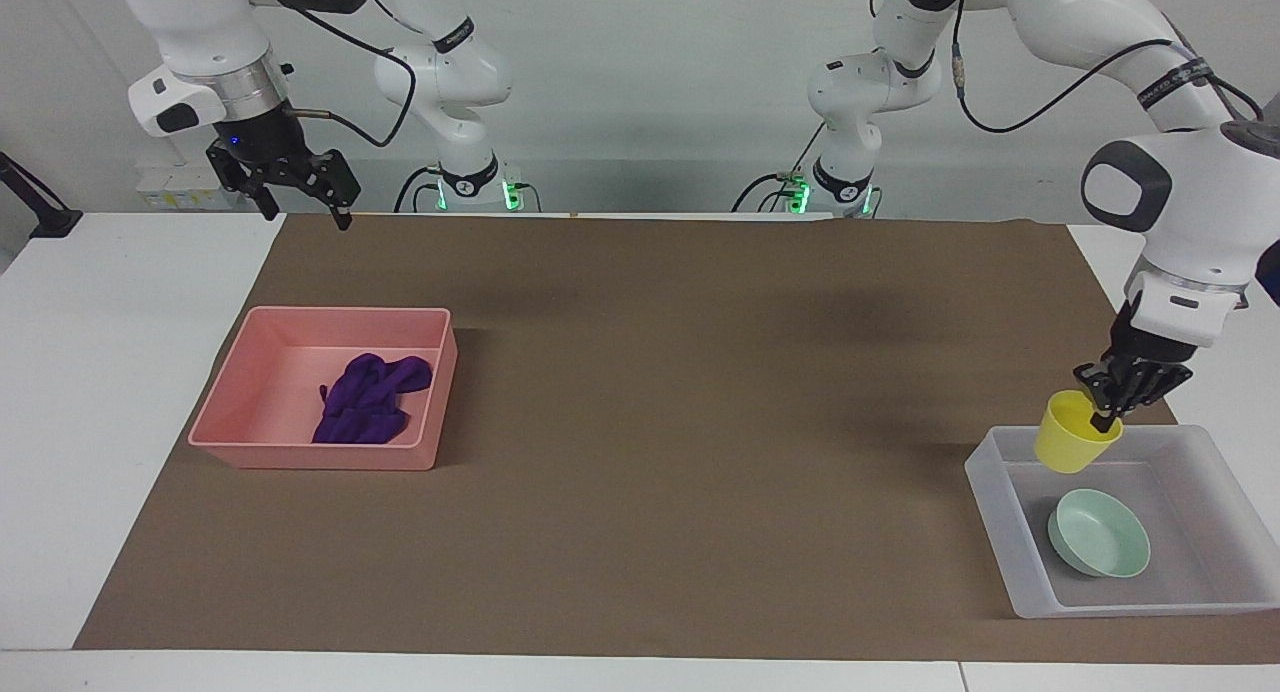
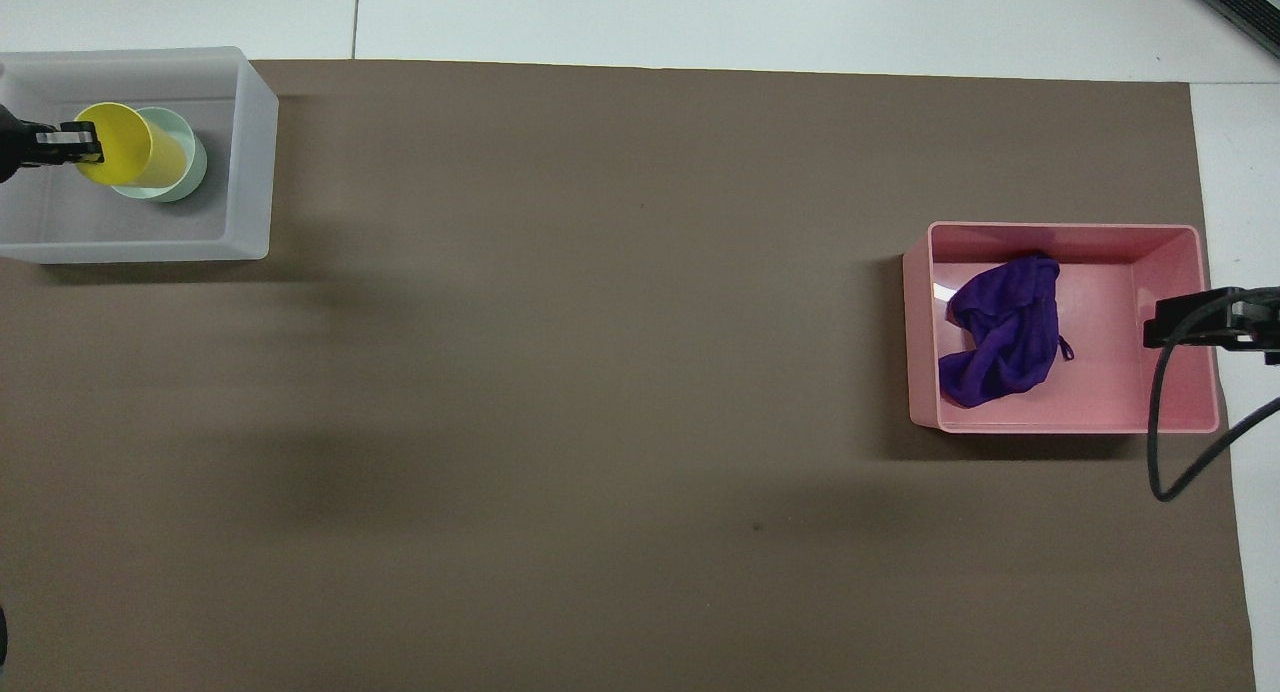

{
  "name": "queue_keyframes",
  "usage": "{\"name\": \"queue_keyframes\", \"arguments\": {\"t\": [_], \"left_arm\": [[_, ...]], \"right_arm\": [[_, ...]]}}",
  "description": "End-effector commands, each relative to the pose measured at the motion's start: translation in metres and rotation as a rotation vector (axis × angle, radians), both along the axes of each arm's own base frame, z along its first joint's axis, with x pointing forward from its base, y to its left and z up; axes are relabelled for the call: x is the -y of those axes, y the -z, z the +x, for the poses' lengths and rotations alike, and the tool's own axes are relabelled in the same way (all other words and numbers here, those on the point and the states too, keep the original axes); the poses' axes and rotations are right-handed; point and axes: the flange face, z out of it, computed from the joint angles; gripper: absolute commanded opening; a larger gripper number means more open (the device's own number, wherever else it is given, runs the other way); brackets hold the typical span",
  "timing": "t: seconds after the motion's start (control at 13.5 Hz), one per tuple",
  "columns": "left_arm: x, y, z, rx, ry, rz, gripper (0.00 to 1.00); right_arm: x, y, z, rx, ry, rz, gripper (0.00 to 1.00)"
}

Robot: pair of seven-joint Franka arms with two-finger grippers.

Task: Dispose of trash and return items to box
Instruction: 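Carry the yellow cup with the left gripper into the green bowl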

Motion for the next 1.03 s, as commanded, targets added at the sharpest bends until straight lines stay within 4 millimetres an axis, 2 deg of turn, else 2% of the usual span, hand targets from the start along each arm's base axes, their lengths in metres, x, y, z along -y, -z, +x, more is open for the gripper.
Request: {"name": "queue_keyframes", "arguments": {"t": [0.0, 0.22, 0.44, 0.52, 0.74, 0.96], "left_arm": [[-0.033, 0.002, 0.030, -0.014, 0.016, 0.000, 0.00], [-0.058, 0.025, 0.054, -0.018, 0.028, 0.003, 0.00], [-0.076, 0.065, 0.072, -0.035, 0.046, 0.005, 0.00], [-0.084, 0.079, 0.074, -0.041, 0.036, -0.001, 0.00], [-0.086, 0.108, 0.080, -0.044, 0.032, -0.010, 0.00], [-0.088, 0.127, 0.075, -0.036, 0.017, -0.020, 0.00]], "right_arm": [[0.002, -0.003, -0.007, 0.010, -0.026, -0.020, 1.00], [0.003, -0.002, -0.006, 0.012, -0.028, -0.022, 1.00], [-0.005, -0.003, -0.003, 0.034, -0.031, -0.010, 1.00], [-0.006, -0.003, -0.003, 0.032, -0.033, -0.010, 1.00], [-0.001, -0.003, -0.004, 0.031, -0.025, -0.010, 1.00], [-0.006, -0.002, -0.005, 0.017, -0.032, -0.009, 1.00]]}}
